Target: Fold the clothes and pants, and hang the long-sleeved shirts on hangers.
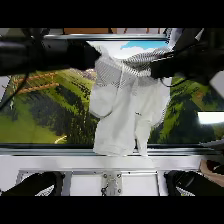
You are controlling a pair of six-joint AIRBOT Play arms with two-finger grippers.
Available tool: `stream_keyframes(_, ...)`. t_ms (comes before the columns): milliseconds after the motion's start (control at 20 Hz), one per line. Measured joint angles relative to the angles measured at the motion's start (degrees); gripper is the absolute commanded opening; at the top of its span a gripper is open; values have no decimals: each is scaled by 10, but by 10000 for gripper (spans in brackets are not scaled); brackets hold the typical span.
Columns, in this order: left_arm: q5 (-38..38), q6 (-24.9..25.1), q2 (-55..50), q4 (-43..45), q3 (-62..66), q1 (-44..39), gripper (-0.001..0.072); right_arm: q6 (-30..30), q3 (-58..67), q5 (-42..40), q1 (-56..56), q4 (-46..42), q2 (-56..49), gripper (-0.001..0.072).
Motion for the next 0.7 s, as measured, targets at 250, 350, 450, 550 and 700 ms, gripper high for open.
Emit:
stream_keyframes(250,-43,-5,15,25,-69,-7,12,58,-30,106,3,5,7,17)
stream_keyframes(350,-42,-17,49,29,-178,-20,12,78,-87,139,14,15,15,18)
stream_keyframes(450,-34,-33,85,31,-301,-40,12,106,-155,154,30,32,25,18)
stream_keyframes(550,-15,-54,118,31,-419,-68,12,135,-221,155,48,55,32,18)
stream_keyframes(700,24,-87,149,27,-549,-117,12,170,-298,140,72,86,38,18)
